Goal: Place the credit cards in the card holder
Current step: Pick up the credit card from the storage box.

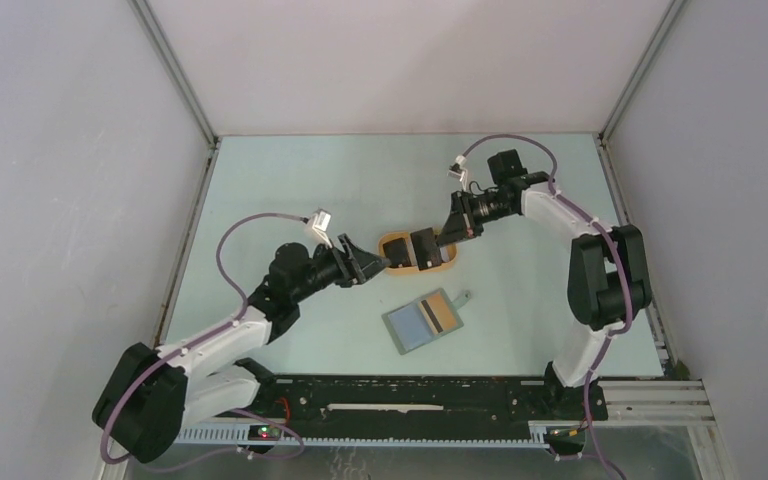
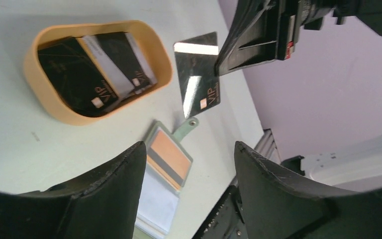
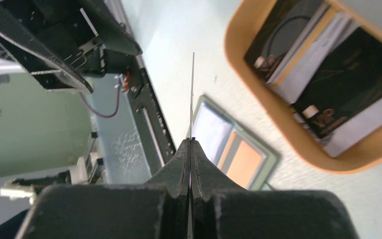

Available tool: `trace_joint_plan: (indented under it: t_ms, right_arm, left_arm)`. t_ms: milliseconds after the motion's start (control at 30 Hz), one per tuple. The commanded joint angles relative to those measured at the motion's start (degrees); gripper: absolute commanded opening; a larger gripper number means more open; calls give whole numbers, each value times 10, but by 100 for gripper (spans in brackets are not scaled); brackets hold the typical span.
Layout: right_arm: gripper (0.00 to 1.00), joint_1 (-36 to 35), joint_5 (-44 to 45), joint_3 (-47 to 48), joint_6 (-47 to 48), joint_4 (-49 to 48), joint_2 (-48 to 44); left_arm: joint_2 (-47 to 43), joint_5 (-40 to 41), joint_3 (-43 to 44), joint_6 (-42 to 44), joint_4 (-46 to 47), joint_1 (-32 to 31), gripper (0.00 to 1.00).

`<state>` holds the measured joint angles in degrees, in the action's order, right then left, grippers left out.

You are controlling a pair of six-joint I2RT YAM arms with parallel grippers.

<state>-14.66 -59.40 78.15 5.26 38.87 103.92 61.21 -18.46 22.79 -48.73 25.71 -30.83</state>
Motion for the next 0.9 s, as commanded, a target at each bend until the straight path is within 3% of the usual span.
trace_joint_plan:
  t_ms: [0,333,867]
  right_arm:
    - [0,-7,-95,-38,35,-19,-45]
    - [0,-27,-148,-78,54,-28,-68]
    - [0,-52,-199,-82,69,-25,-82]
  left_arm:
    - [-24,-17,-22,-20,69,-24,71]
    - [-8,-41,-50,-11,161,-86,72]
    - [38,-1,-52,29,181,-109,72]
